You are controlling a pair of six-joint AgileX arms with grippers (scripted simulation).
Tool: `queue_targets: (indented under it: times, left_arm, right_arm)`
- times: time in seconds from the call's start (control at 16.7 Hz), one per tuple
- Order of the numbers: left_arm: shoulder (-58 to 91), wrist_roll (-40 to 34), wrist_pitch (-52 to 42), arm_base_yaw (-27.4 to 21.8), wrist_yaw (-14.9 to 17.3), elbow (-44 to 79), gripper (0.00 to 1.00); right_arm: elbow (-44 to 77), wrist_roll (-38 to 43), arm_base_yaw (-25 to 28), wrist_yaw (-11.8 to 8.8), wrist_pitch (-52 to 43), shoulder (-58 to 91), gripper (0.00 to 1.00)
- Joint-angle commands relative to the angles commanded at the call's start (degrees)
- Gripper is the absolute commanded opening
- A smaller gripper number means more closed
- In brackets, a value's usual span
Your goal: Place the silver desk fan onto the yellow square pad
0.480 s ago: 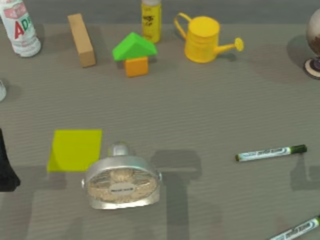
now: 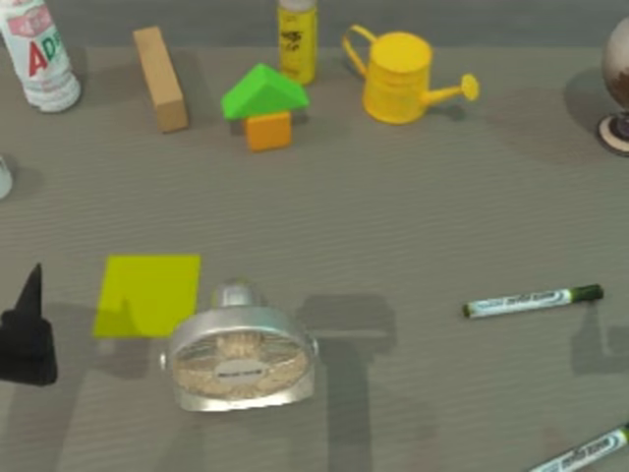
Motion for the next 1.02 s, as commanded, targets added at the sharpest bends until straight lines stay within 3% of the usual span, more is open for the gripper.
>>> queue_targets:
  times: [0.66, 1.02]
  left_arm:
    - [58.7, 24.9, -42.3, -22.5, 0.0, 51.4, 1.00]
    - [81.3, 34.9, -60.1, -31.5, 0.0, 69.9, 1.00]
  right_arm:
    - [0.0, 0.0, 0.0, 0.0, 0.0, 0.0, 1.00]
    - [0.0, 0.0, 0.0, 0.0, 0.0, 0.0, 1.00]
